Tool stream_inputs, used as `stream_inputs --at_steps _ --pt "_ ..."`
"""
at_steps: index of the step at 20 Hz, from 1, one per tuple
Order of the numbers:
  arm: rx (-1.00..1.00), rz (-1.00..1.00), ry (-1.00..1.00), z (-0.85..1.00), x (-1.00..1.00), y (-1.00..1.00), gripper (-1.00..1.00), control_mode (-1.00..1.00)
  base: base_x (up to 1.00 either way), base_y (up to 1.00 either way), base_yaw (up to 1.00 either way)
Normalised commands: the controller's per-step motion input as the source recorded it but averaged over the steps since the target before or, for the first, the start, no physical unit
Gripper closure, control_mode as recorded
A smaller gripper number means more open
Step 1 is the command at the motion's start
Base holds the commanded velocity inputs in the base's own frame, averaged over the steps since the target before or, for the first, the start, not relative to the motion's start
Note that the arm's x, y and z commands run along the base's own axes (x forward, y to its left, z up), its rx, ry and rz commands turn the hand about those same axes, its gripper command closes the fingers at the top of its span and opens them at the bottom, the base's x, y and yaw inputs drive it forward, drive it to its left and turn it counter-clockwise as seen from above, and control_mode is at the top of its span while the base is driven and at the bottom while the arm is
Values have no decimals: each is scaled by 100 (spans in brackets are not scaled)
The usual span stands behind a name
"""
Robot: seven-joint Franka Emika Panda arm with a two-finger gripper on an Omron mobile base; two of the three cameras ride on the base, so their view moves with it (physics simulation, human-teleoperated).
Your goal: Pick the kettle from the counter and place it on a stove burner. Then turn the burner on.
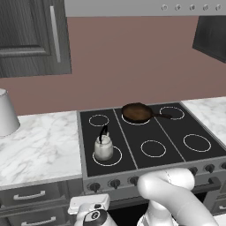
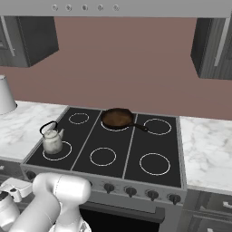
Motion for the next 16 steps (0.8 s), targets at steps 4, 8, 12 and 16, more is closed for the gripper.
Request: stream_inputs --at_steps 4,8,12,16 --pt "0 0 0 0 0 0 -100 -100 0 0 0" --pt "0 0 0 1 3 -3 -100 -100 0 0 0" --pt "0 0 0 0 0 -22 -100 -100 0 0 0" --pt "3 0 0 1 0 -20 -100 -100 0 0 0"
